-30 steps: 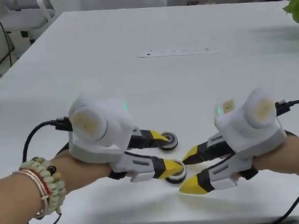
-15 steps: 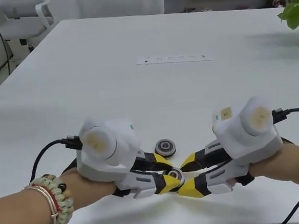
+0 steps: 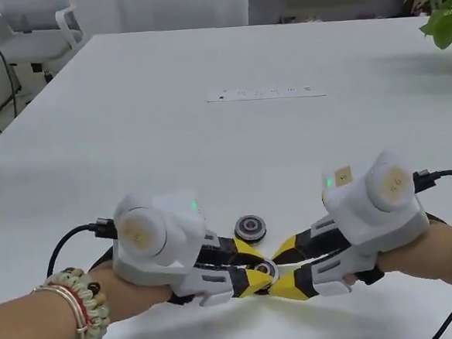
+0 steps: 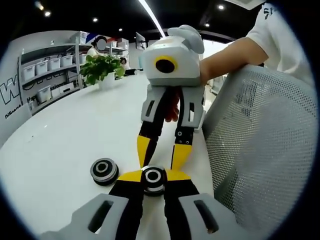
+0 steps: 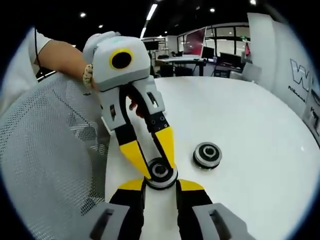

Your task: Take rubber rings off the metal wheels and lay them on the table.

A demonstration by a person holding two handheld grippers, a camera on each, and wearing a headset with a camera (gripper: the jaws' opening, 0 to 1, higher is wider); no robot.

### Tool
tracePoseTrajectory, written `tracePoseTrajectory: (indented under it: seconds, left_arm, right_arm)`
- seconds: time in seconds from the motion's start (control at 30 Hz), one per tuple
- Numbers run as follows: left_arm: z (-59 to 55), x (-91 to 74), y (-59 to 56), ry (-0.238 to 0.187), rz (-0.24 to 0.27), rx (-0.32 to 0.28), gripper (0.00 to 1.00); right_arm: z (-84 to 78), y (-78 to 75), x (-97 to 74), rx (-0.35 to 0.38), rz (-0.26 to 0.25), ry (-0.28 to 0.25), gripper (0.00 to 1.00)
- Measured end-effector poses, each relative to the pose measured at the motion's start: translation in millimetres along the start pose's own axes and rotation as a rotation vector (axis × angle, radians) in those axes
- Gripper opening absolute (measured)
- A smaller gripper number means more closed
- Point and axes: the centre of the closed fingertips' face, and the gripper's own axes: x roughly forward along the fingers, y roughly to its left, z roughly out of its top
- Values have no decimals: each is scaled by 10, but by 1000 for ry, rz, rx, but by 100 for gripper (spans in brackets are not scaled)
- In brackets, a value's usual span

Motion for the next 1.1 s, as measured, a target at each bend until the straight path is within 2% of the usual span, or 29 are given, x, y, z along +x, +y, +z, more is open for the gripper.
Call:
tracePoseTrajectory:
  seconds: [0.23,0.73,0.83,0.9,1.1]
  left_arm:
    - [-1,12,22,-10,-1,-11,9]
    - [-2,17,24,-21,-2,-18,9]
    - [-1,16,23,-25,-2,-19,9]
    - [-3,16,22,-26,-3,-19,9]
    - [-3,15,18,-30,-3,-21,9]
  right_arm:
    - [-6,-1,-13,-31,1,12,19]
    - [-34,-5,-39,-1,5,24,15]
    - [-55,-10,-53,5,6,32,11]
    - [-83,-31,-58,-3,-4,43,4]
    - [-83,-31,-48,-16,-8,54,4]
